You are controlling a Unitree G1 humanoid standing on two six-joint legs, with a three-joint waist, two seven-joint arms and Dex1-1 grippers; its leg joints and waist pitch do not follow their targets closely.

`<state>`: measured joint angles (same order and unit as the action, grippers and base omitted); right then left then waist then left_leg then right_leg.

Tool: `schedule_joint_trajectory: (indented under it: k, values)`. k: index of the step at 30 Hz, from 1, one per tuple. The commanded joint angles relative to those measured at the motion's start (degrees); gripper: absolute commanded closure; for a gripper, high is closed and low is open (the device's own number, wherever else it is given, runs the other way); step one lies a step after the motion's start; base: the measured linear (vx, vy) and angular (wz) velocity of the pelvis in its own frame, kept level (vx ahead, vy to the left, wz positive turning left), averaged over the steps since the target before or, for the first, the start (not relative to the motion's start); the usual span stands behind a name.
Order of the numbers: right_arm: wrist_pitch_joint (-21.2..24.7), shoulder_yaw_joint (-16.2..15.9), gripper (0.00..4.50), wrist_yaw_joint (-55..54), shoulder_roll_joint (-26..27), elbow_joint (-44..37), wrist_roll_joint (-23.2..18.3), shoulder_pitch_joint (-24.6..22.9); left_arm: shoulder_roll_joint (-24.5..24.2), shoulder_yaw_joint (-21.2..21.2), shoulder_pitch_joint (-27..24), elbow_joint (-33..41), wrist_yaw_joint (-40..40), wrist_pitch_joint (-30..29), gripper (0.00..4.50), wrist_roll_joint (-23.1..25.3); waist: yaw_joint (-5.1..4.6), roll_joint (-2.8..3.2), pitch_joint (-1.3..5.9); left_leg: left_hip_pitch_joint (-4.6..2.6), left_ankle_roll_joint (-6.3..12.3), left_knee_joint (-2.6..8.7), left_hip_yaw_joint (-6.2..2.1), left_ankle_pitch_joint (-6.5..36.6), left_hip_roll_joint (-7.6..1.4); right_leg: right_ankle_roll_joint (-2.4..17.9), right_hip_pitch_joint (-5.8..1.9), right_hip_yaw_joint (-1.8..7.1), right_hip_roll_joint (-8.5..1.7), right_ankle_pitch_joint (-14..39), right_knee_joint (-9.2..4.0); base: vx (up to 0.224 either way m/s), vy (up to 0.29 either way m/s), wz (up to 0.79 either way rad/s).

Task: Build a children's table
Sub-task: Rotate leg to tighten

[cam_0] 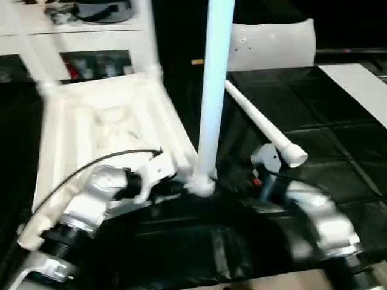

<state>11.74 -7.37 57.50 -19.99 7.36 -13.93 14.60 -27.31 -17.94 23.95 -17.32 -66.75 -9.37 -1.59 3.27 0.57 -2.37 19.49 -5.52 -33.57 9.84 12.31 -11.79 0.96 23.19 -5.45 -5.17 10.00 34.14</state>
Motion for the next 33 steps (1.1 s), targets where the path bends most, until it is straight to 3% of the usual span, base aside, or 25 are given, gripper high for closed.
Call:
schedule_joint_trajectory:
  k: [1, 2, 7, 9, 11, 17, 18, 25, 27, 33]
  values:
    - [1.1, -1.0, 0.22, 5.3, -1.6, 0.3, -1.4, 2.3, -0.8, -3.3, 1.5, -0.5, -5.6, 2.7, 4.5, -0.1, -0.09, -0.39, 3.13, 0.33, 4.82, 3.8, 0.1, 7.8, -1.22, 11.0, -3.17, 3.09, -2.87, 13.7, -3.77, 0.0, 0.0, 0.0]
    - [1.5, -1.7, 0.35, 8.0, -2.6, 1.1, -1.9, 3.4, -1.5, -3.9, 1.9, -0.8, -7.6, 3.5, 4.5, -0.2, -0.07, -0.69, 3.15, 0.33, 4.79, 3.8, 0.14, 7.9, -1.3, 11.0, -3.2, 3.11, -2.91, 13.8, -3.76, 0.0, 0.0, 0.0]
    - [1.5, -4.3, 0.79, 14.1, -4.5, 3.6, -2.1, 6.3, -2.8, -5.6, 3.3, -1.5, -12.6, 6.2, 4.5, -0.4, 0.6, -0.76, 3.23, 0.2, 4.33, 3.71, 0.17, 6.2, -1.53, 12.2, -3.14, 3.13, -3.01, 11.3, -3.21, 0.0, 0.0, 0.0]
    - [1.0, -5.5, 1.0, 16.4, -4.7, 5.8, -1.5, 8.1, -2.7, -6.3, 4.0, -1.8, -14.4, 7.2, 4.5, -0.2, 1.02, -1.34, 3.31, 0.14, 4.38, 3.61, 0.32, 5.2, -1.56, 13.1, -3.18, 3.15, -2.98, 9.3, -2.93, 0.0, 0.0, 0.0]
    - [0.7, -6.2, 1.1, 17.7, -4.6, 7.4, -1.0, 9.4, -2.6, -6.8, 4.4, -2.1, -15.1, 7.8, 4.5, 0.1, 1.43, -1.28, 3.31, 0.19, 4.21, 3.6, 0.32, 5.2, -1.56, 13.4, -3.23, 3.11, -3.12, 9.7, -2.8, 0.0, 0.0, 0.0]
    - [-0.1, -8.0, 1.56, 20.0, -3.9, 10.1, -0.2, 11.5, -2.3, -7.3, 5.1, -3.0, -15.5, 9.0, 4.5, 0.3, 1.88, -1.52, 3.25, 0.24, 3.17, 3.65, 0.25, 6.0, -1.6, 12.5, -3.31, 3.15, -3.22, 11.1, -2.89, 0.0, 0.0, 0.0]
    - [-0.3, -8.2, 1.81, 20.3, -3.7, 10.7, -0.2, 11.8, -2.3, -7.3, 5.1, -3.1, -15.7, 9.1, 4.5, 0.3, 1.79, -1.73, 3.22, 0.23, 2.79, 3.7, 0.22, 6.4, -1.66, 12.3, -3.31, 3.15, -3.23, 11.6, -2.94, 0.0, 0.0, 0.0]
    - [-0.1, -9.1, 2.26, 22.0, -3.5, 11.9, -0.6, 12.5, -2.6, -7.2, 4.8, -3.1, -15.9, 9.6, 4.5, 0.3, 1.8, -1.84, 3.37, 0.17, 2.61, 3.61, 0.2, 6.1, -1.68, 12.5, -3.29, 3.16, -3.13, 10.4, -2.66, 0.0, 0.0, 0.0]
    - [0.1, -9.3, 2.43, 22.3, -3.4, 11.6, -0.8, 12.2, -2.6, -7.0, 4.7, -3.3, -15.6, 9.6, 4.5, 0.4, 1.9, -1.56, 3.39, 0.21, 2.63, 3.57, 0.2, 5.9, -1.63, 12.8, -3.34, 3.17, -3.14, 9.8, -2.6, 0.0, 0.0, 0.0]
    - [1.8, -9.2, 2.56, 22.0, -3.4, 9.8, -1.9, 10.3, -2.0, -5.8, 4.2, -3.4, -13.0, 8.0, 4.5, 0.1, 1.89, -1.57, 3.37, 0.16, 2.49, 3.58, 0.23, 6.1, -1.64, 13.0, -3.39, 3.16, -3.03, 9.3, -2.66, 0.0, 0.0, 0.0]
